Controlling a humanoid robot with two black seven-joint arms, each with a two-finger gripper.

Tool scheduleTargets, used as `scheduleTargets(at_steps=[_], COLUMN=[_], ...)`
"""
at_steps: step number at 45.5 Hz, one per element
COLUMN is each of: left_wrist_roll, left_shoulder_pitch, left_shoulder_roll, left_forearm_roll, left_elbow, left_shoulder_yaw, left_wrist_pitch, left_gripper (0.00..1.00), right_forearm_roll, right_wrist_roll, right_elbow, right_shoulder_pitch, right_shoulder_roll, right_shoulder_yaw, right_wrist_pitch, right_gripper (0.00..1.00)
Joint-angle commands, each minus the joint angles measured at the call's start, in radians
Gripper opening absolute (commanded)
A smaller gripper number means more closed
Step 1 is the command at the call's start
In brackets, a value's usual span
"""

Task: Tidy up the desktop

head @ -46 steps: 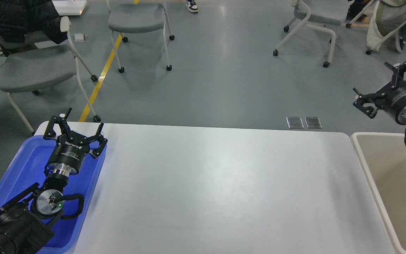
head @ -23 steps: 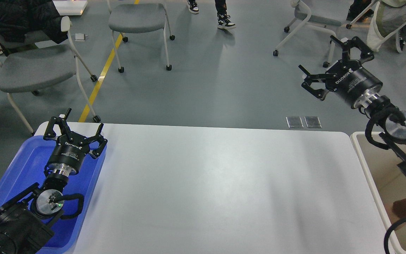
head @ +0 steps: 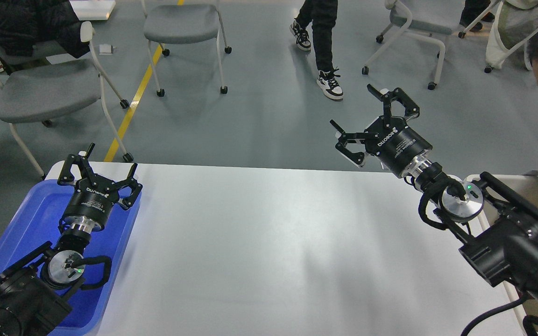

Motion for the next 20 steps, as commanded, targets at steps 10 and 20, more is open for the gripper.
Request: scheduleTargets(at_steps=[10, 20], left_wrist_roll=[0.000, 0.000], left_shoulder_pitch=[0.000, 0.000], left_shoulder_roll=[0.000, 0.000], left_forearm_roll=[0.000, 0.000], left_elbow=[0.000, 0.000], left_shoulder_yaw=[0.000, 0.000], left_wrist_pitch=[0.000, 0.000], left_gripper=[1.00, 1.00], right_forearm_roll=[0.000, 0.000], right_wrist_roll=[0.002, 0.002], right_elbow=[-0.121, -0.140], right_shoulder_pitch=[-0.108, -0.118], right_shoulder_roll=[0.065, 0.068], right_shoulder_yaw=[0.002, 0.002], right_wrist_pitch=[0.046, 0.075], right_gripper=[1.00, 1.00])
